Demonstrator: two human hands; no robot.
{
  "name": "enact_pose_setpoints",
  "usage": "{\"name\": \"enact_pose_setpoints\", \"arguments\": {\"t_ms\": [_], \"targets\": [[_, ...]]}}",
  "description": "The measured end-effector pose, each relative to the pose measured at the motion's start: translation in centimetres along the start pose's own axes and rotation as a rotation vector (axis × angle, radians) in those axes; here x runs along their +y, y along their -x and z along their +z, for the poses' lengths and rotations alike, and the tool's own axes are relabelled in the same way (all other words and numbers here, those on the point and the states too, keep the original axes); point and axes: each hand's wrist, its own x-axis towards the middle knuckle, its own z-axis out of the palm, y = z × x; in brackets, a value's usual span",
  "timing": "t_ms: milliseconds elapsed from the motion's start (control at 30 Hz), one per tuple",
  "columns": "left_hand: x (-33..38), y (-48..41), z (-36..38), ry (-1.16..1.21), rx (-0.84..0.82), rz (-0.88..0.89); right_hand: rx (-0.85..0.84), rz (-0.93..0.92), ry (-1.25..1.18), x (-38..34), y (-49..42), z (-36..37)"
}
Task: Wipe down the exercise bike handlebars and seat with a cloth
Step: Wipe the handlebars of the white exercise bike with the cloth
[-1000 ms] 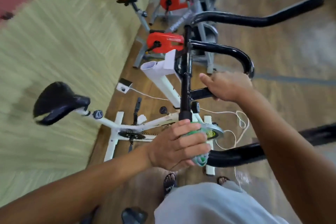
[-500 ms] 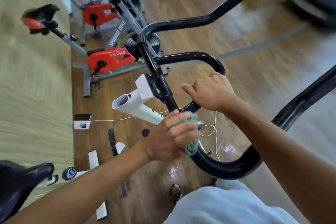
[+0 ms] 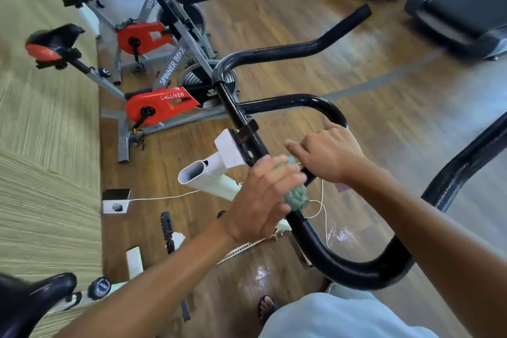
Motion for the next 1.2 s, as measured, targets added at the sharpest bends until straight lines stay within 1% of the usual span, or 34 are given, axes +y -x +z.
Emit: {"name": "enact_pose_setpoints", "arguments": {"t_ms": [67, 167, 200, 367, 467, 567, 633, 667, 700, 767, 833, 900, 967, 1000, 1067, 1100, 1133, 1200], "targets": [[0.4, -0.1, -0.3, 0.015, -0.006, -0.04, 0.004, 0.001, -0.008, -0.1, 0.1, 0.0], [1.4, 0.1, -0.6, 0.004, -0.068, -0.016, -0.009, 0.012, -0.018, -0.3, 0.3, -0.4], [1.4, -0.1, -0.8, 0.013, -0.088, -0.035, -0.02, 0.015, -0.019, -0.3, 0.3, -0.5], [2.3, -1.3, -2.1, 0.018, -0.17, -0.23, -0.019, -0.004, -0.018, -0.2, 0.3, -0.5], [3.6, -1.8, -2.3, 0.101, -0.152, -0.375, -0.037, 0.0, -0.019, -0.2, 0.5, -0.4], [4.3, -2.6, -2.4, 0.106, -0.124, -0.451, 0.047, 0.045, -0.101, -0.2, 0.4, -0.3], [4.8, -3.1, -2.3, 0.091, -0.127, -0.498, 0.084, 0.089, -0.246, 0.0, 0.1, -0.5], [5.0, -3.4, -2.3, 0.084, -0.138, -0.52, 0.095, 0.128, -0.382, 0.2, 0.0, -0.6], [5.1, -3.6, -2.1, 0.07, -0.146, -0.534, 0.092, 0.166, -0.572, 0.4, -0.2, -0.7], [5.4, -3.8, -1.7, 0.019, -0.122, -0.54, 0.121, 0.199, -1.029, 0.7, -0.5, -1.1], [5.9, -4.2, -1.5, 0.032, -0.004, -0.604, 0.162, 0.215, -1.346, 1.2, -0.5, -1.8], [6.6, -5.3, -2.0, 0.177, 0.189, -0.768, 0.141, 0.241, -1.546, 1.3, 0.0, -2.7], [7.0, -7.1, -2.7, 0.438, 0.387, -0.941, 0.07, 0.222, -1.732, 1.1, 0.6, -3.3], [7.0, -8.1, -3.0, 0.619, 0.496, -1.013, 0.035, 0.21, -1.834, 0.8, 1.0, -3.4], [7.0, -10.1, -3.6, 1.091, 0.689, -1.147, -0.037, 0.152, -1.995, 0.1, 1.8, -3.7], [7.3, -11.1, -3.9, 1.286, 0.726, -1.197, -0.079, 0.091, -2.058, -0.3, 2.1, -3.9], [7.4, -12.0, -4.1, 1.413, 0.718, -1.226, -0.121, 0.031, -2.131, -0.7, 2.4, -4.0], [7.7, -13.6, -4.2, 1.527, 0.668, -1.229, -0.128, 0.0, -2.28, -1.2, 2.6, -4.1]]}}
